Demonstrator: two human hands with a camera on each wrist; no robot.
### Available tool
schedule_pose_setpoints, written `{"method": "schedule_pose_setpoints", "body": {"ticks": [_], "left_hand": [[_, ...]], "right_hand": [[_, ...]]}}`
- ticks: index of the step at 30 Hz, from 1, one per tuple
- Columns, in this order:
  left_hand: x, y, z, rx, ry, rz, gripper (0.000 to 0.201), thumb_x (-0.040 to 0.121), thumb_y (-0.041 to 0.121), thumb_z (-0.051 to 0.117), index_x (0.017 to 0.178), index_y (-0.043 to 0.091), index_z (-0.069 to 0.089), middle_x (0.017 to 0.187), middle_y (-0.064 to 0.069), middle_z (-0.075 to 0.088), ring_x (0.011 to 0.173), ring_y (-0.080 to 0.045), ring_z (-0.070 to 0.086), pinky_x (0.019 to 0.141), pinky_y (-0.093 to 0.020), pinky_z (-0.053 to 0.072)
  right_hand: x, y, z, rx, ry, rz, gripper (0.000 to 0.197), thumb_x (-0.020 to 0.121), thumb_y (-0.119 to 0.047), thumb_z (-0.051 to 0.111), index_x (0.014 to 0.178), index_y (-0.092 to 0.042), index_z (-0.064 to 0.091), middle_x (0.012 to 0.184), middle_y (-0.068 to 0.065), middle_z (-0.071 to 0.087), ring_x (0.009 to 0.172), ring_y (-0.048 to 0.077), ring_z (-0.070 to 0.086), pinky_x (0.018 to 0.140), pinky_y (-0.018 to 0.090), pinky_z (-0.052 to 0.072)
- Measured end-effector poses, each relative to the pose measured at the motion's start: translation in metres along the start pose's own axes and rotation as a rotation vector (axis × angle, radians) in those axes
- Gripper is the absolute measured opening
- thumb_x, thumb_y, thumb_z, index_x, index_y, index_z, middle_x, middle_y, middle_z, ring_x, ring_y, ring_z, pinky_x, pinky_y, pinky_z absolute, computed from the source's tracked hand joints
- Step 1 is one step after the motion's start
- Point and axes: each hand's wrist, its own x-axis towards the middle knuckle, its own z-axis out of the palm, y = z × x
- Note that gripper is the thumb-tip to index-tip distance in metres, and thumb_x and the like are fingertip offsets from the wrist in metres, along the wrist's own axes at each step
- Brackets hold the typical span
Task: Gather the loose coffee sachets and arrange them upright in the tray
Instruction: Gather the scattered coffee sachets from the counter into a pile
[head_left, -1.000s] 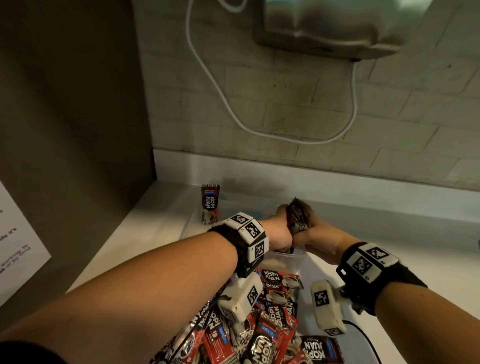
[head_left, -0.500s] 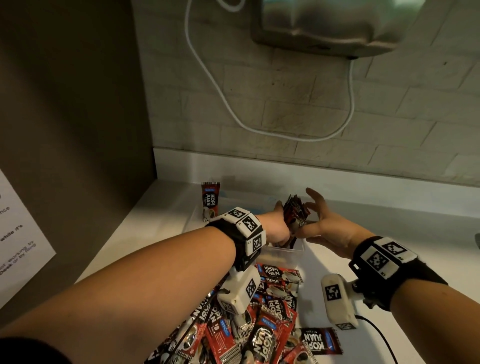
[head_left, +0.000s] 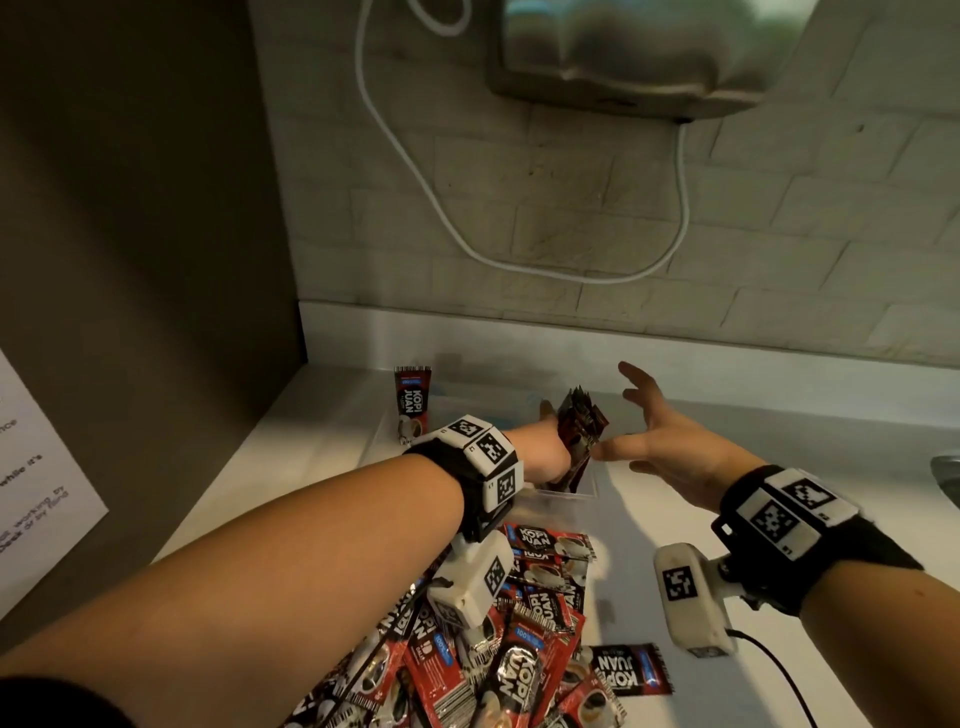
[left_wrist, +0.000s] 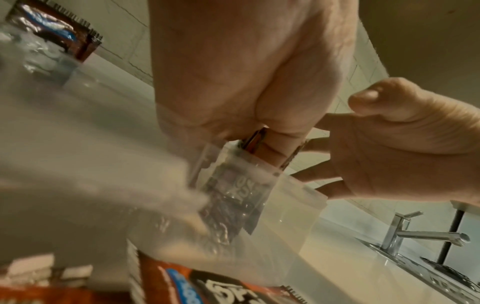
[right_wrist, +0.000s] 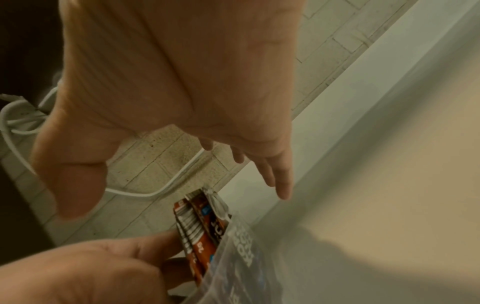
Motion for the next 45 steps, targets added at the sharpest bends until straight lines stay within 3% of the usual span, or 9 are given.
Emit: {"method": "schedule_pose_setpoints", "body": {"ticks": [6,12,17,20,23,29,32,36,45], "left_hand": [[-0.038,0.002,-0.025,0.079,0.032,-0.007,0.075,0.096,0.006,0.043,0.154,0.011,-0.005,0.133,-0.022,0.051,0.102,-0.029,0.059,0.052,-0.022,0.042],[-0.132,-0.031,-0.057,0.346,0.145,0.238,0.062,0.089,0.016,0.056,0.145,0.030,0.034,0.149,0.003,0.027,0.122,-0.016,0.039,0.091,-0.019,0.030],[-0.182,-0.046,-0.035,0.687,-0.204,0.263,0.085,0.077,0.045,0.073,0.143,0.050,0.020,0.153,0.015,0.002,0.143,-0.017,0.000,0.117,-0.042,0.022],[-0.195,-0.046,-0.017,0.728,-0.367,0.188,0.095,0.069,0.047,0.080,0.139,0.056,0.015,0.149,0.023,-0.006,0.142,-0.021,0.000,0.107,-0.048,0.034],[-0.208,-0.050,-0.001,0.759,-0.459,0.164,0.101,0.062,0.043,0.086,0.134,0.057,0.017,0.143,0.022,-0.002,0.137,-0.024,0.006,0.098,-0.052,0.043],[-0.224,-0.069,0.045,0.820,-0.571,-0.054,0.136,0.065,0.044,0.085,0.130,0.063,-0.033,0.128,0.020,-0.061,0.122,-0.038,-0.053,0.078,-0.091,-0.002],[-0.223,-0.077,0.052,0.760,-0.481,-0.086,0.141,0.062,0.046,0.086,0.127,0.059,-0.039,0.120,0.019,-0.067,0.118,-0.039,-0.055,0.077,-0.091,-0.005],[-0.209,-0.077,0.039,0.768,-0.334,-0.098,0.143,0.058,0.051,0.086,0.128,0.058,-0.038,0.133,0.014,-0.059,0.122,-0.040,-0.053,0.085,-0.090,0.002],[-0.189,-0.095,0.020,0.612,0.006,-0.163,0.123,0.051,0.045,0.090,0.142,0.042,0.008,0.139,0.002,0.018,0.129,-0.027,0.021,0.099,-0.049,0.043]], "right_hand": [[-0.026,-0.017,-0.006,-0.137,0.182,-0.150,0.079,0.073,-0.019,0.079,0.138,-0.033,0.037,0.139,0.002,0.036,0.126,0.026,0.041,0.098,0.039,0.040],[-0.102,-0.022,0.006,-0.603,-0.200,-0.324,0.037,0.076,-0.024,0.079,0.105,-0.038,0.061,0.105,-0.014,0.062,0.099,0.006,0.058,0.081,0.027,0.050],[-0.164,0.013,0.058,-1.135,-0.885,-0.464,0.067,0.086,-0.060,0.055,0.130,-0.074,0.007,0.148,-0.038,-0.008,0.146,0.008,0.004,0.116,0.044,0.021],[-0.188,0.041,0.080,-1.344,-0.722,-0.624,0.062,0.086,-0.069,0.044,0.140,-0.054,0.019,0.147,-0.017,0.026,0.126,0.014,0.047,0.083,0.029,0.056],[-0.195,0.061,0.096,-1.196,-0.683,-0.647,0.058,0.087,-0.067,0.047,0.139,-0.041,0.037,0.136,-0.025,0.038,0.117,0.002,0.045,0.084,0.015,0.042],[-0.180,0.059,0.089,-1.512,-0.897,-0.716,0.051,0.092,-0.066,0.039,0.140,-0.058,0.023,0.156,-0.010,0.023,0.141,0.033,0.031,0.092,0.046,0.050],[-0.163,0.048,0.083,-1.425,-0.955,-0.742,0.050,0.098,-0.055,0.036,0.134,-0.072,0.007,0.157,-0.018,-0.018,0.143,0.035,-0.019,0.102,0.072,0.004],[-0.143,0.047,0.078,-1.338,-0.918,-0.637,0.057,0.098,-0.047,0.041,0.126,-0.079,0.004,0.146,-0.030,-0.036,0.138,0.022,-0.037,0.111,0.058,-0.014],[-0.114,0.042,0.080,-1.107,-0.729,-0.691,0.074,0.089,-0.024,0.060,0.138,-0.061,0.020,0.155,-0.017,0.009,0.142,0.013,0.013,0.114,0.040,0.025]]}}
